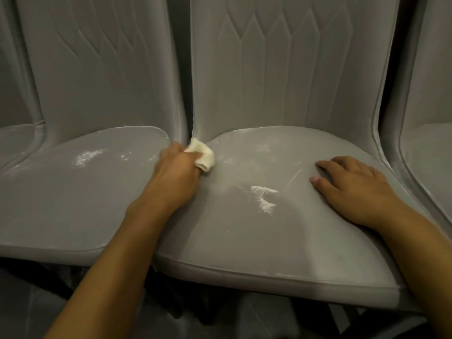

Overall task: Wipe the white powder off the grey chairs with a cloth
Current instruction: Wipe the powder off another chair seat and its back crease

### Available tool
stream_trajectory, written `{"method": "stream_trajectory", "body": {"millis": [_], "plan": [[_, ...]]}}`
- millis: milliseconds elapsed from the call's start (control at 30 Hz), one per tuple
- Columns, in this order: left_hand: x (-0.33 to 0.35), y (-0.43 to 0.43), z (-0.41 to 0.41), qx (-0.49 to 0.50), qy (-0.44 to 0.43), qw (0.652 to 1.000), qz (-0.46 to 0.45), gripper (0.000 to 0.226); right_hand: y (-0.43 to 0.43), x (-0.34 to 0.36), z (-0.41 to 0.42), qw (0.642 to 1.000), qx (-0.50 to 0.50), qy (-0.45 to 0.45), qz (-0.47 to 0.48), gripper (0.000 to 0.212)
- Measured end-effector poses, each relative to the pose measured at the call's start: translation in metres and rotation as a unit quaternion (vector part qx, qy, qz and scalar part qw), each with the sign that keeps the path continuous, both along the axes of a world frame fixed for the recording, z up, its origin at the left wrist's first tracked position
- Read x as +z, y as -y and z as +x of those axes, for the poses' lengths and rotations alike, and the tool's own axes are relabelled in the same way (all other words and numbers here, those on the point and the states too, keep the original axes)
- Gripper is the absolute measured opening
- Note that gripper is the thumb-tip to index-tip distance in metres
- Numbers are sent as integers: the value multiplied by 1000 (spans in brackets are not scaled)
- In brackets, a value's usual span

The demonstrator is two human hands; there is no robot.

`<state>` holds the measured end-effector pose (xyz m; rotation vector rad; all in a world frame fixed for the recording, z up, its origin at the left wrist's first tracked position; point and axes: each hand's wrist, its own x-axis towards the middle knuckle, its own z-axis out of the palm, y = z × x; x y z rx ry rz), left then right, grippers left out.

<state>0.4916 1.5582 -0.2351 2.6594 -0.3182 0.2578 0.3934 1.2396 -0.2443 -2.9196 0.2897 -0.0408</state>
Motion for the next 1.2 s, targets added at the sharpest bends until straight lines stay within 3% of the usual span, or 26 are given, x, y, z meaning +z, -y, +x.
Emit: {"method": "stream_trajectory", "body": {"millis": [100, 400, 533, 633, 767, 867, 933, 1000, 1067, 1133, 1200], "plan": [[-7, -5, 4, 40, -36, 997, 51, 38, -1, -1, 1, 1000, -5, 8, 2, 60], [1, 33, -38, -183, -54, 980, 54, 31, -5, 1, 3, 1000, -10, 9, -11, 58], [4, 31, -24, -91, 16, 995, -27, 29, -5, 1, 0, 1000, -6, 10, -15, 60], [4, 25, 14, -7, 91, 996, -11, 40, -6, 0, -1, 1000, -9, 16, -18, 59], [-5, 34, 73, 16, -1, 998, 66, 48, -7, -1, 2, 1000, -9, 18, -22, 57], [-8, 41, 81, -42, -50, 993, 96, 48, -6, 1, 1, 1000, -10, 17, -12, 56], [-4, 39, 64, -132, -69, 987, 58, 44, -6, 1, 1, 1000, -10, 15, -15, 57], [0, 33, 42, -216, -110, 969, 39, 36, -6, 1, 2, 1000, -13, 13, -18, 56], [0, 27, 23, -273, -135, 949, 77, 31, -7, 0, 2, 1000, -13, 13, -19, 55], [5, 26, 27, -275, -97, 953, 82, 31, -7, -1, 2, 1000, -12, 17, -19, 54], [10, 29, 51, -217, -32, 973, 78, 37, -7, 0, 2, 1000, -11, 19, -18, 54]]}}
